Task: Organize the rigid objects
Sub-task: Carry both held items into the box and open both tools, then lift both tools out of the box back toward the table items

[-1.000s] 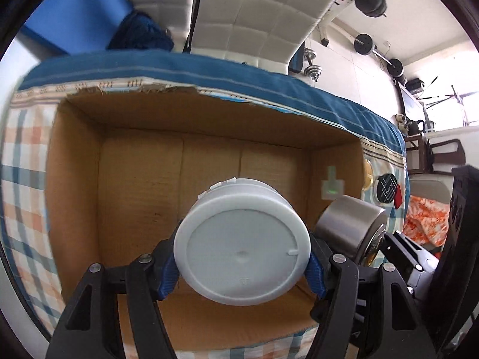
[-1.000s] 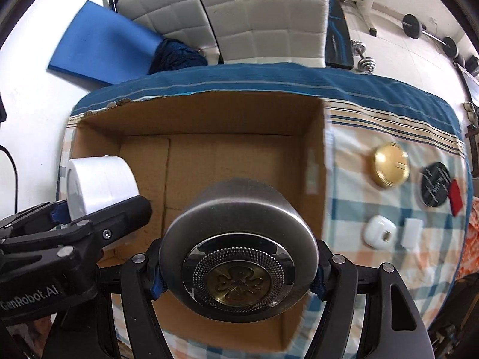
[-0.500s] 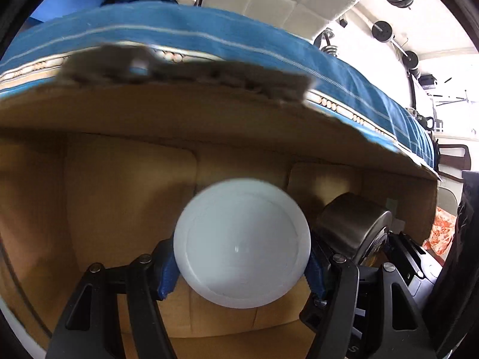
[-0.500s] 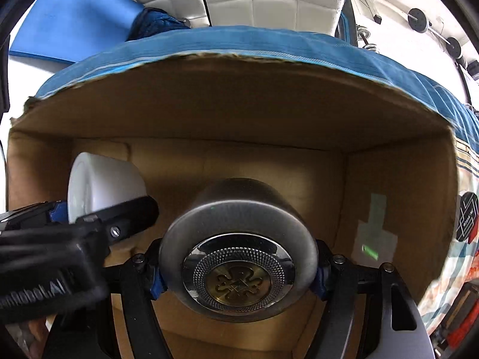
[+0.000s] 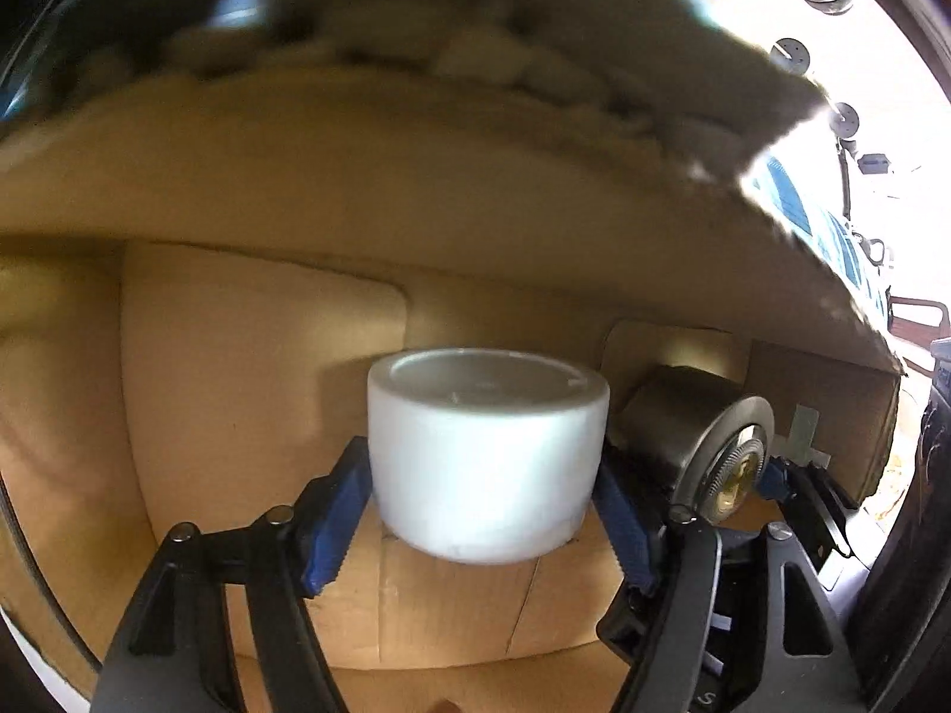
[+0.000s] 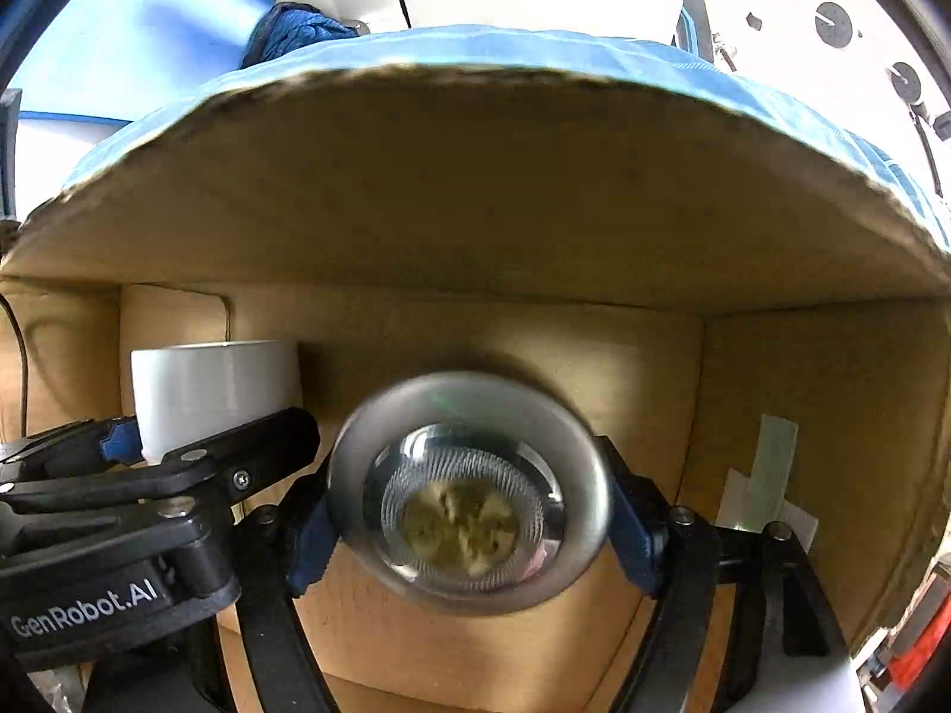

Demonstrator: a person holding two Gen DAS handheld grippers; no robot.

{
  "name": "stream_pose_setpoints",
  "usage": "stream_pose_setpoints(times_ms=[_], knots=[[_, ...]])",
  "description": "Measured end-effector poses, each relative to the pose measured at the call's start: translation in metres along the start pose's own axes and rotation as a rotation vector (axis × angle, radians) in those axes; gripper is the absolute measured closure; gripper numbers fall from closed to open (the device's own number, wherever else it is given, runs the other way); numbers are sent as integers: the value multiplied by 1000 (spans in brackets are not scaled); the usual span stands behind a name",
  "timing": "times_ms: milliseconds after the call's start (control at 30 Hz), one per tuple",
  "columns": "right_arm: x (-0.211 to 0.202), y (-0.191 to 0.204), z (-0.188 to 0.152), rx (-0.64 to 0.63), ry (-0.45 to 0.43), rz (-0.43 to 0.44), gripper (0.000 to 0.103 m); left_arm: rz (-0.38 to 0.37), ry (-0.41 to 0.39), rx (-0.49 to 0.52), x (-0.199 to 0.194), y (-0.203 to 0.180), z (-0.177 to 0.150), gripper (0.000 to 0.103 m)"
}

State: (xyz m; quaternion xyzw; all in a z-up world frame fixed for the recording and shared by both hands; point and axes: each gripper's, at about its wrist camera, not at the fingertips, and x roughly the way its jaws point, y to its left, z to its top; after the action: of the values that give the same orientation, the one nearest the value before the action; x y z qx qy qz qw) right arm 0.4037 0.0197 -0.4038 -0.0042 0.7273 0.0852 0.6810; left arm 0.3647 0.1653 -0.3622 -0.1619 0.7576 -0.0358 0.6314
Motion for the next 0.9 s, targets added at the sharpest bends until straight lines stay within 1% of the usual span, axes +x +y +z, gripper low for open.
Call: stream_pose_setpoints(times_ms=[33,67,133,167,267,300,333,400,467,533,567,600,667,733,800,833,867,900], knots=[[-2,0,-1,0,-1,4,23,0,-3,0,-3,1,-2,26],[-2,1,-2,2,1,6,22,3,-6,2,-6,1,-6,25],[-5,2,-6,6,0,13,19,3,-12,1,-13,0,-11,18],[-8,3,-7,7,-3,16,17,14,-21,2,-17,1,-14,16],[-17,6,-13,13,-16,15,12,57,-48,15,-31,0,-27,6],[-21,8,-10,12,-19,12,10,72,-54,19,-35,1,-31,0],[-24,10,-13,13,-22,11,9,79,-64,23,-40,2,-34,0],[-30,13,-20,14,-31,22,4,95,-80,29,-49,4,-45,0],[-37,10,-32,29,-33,19,0,115,-104,34,-58,4,-57,0],[-42,11,-42,36,-42,17,0,126,-131,38,-67,1,-71,0],[-46,9,-48,35,-46,10,0,136,-142,44,-68,5,-79,0],[-49,11,-56,34,-51,1,0,152,-159,54,-71,2,-89,0],[-56,10,-70,35,-67,-10,0,172,-201,65,-77,20,-105,0],[-64,11,-81,34,-79,-23,0,183,-229,76,-85,24,-122,0],[-75,13,-95,32,-98,-33,0,195,-257,82,-89,19,-132,0],[-79,19,-97,30,-107,-41,0,199,-267,92,-93,15,-138,0],[-83,24,-103,29,-123,-50,0,200,-280,97,-91,15,-121,0],[-90,27,-112,28,-138,-56,0,201,-293,101,-93,10,-123,0]])
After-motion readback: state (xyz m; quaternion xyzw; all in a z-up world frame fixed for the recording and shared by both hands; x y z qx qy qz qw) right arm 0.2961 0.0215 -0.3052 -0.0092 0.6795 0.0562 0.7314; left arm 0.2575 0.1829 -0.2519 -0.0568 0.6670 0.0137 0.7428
